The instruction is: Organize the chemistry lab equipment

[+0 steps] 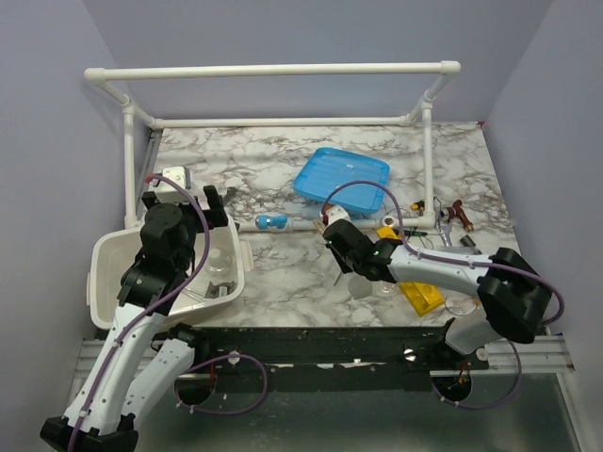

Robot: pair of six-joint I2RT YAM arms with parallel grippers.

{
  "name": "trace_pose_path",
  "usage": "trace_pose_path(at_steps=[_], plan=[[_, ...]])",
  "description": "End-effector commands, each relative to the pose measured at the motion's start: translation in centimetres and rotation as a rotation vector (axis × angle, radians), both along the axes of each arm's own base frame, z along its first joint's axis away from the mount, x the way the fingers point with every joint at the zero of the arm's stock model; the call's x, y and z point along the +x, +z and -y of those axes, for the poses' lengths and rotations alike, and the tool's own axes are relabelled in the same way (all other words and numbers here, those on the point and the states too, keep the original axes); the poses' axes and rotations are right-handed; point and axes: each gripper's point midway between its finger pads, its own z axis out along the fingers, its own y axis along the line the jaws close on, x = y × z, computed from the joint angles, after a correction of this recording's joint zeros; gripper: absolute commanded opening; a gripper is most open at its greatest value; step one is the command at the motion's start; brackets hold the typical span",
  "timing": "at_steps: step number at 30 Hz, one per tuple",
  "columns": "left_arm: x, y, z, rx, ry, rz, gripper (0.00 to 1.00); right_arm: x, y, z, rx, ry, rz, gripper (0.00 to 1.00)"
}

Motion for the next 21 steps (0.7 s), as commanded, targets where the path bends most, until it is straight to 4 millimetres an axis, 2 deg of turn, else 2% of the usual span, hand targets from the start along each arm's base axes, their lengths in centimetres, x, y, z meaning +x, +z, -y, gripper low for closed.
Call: trace_pose_path(at_steps=[1,3,6,9,11,16,21], plan=[[-0.3,1.2,-1.7,-0.005,0.085,0.058,0.96,-1.1,4.6,-1.0,0.112,0.063,0.014,0.01],[-0.6,1.5,-2.4,0.0,0.117,0.066,0.96,-1.7,7.1,-1.8,0.189,0.096,0.024,0.01],[-0.9,1.7,-3.1,-0.004,0.154,0.073,0.98,-2.8,11.7,-4.2,0.347,0.169,0.06,0.01],[-1.0,1.7,-3.4,-0.036,0.17,0.082,0.99,-3.9,15.9,-8.0,0.501,0.257,0.09,0.01],[-1.1,1.9,-3.6,-0.056,0.184,0.093,0.99,-4.7,17.6,-11.1,0.589,0.323,0.088,0.01],[-2.7,3.1,-6.3,-0.099,0.306,0.182,0.99,-6.4,20.2,-18.3,0.725,0.471,0.079,0.01],[-5.2,4.7,-8.7,-0.153,0.4,0.313,0.99,-7.6,19.3,-24.0,0.728,0.555,0.007,0.01]])
